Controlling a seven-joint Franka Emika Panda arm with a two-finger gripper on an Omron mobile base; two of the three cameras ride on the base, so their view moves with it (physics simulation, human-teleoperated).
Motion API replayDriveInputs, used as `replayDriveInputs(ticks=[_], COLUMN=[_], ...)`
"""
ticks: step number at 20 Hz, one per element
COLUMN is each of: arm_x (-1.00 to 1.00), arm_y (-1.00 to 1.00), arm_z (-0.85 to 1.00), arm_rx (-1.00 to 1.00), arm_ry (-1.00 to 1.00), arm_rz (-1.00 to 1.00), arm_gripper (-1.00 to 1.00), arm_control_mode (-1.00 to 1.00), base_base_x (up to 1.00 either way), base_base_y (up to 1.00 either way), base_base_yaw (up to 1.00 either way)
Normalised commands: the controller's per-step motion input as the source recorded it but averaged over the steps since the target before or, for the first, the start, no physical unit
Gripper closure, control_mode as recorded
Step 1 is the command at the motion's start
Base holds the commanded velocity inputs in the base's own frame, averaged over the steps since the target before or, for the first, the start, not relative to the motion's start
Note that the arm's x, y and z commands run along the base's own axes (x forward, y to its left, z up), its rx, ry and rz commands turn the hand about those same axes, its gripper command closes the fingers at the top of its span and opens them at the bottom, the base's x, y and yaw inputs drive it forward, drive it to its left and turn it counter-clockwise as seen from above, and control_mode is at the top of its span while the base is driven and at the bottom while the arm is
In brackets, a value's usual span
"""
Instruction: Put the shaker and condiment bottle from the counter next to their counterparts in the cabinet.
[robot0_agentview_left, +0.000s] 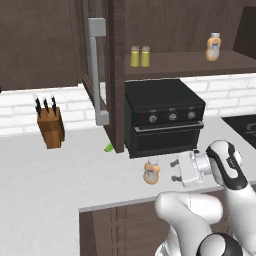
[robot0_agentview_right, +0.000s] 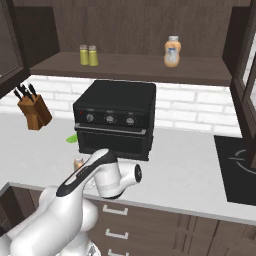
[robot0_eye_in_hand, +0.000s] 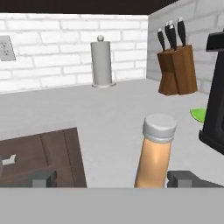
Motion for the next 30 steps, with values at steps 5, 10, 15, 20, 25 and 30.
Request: replayDriveInputs(ticks=[5, 10, 15, 20, 25, 30], arm_x=[-0.09, -0.05, 0.0, 0.0, 0.0, 0.0], arm_y=[0.43, 0.29, 0.22, 0.21, 0.37, 0.42], arm_z=[0.0, -0.07, -0.28, -0.26, -0.28, -0.36], arm_rx=[0.0, 0.0, 0.0, 0.0, 0.0, 0.0], arm_ry=[0.0, 0.0, 0.0, 0.0, 0.0, 0.0], arm_rz=[-0.01, -0.01, -0.06, -0.06, -0.06, -0.06], arm_gripper=[-1.0, -1.0, -1.0, -1.0, -1.0, -1.0], arm_control_mode=[-1.0, -1.0, -1.0, -1.0, -1.0, -1.0], base_base_x=[0.0, 0.0, 0.0, 0.0, 0.0, 0.0], base_base_y=[0.0, 0.0, 0.0, 0.0, 0.0, 0.0], base_base_yaw=[0.0, 0.0, 0.0, 0.0, 0.0, 0.0])
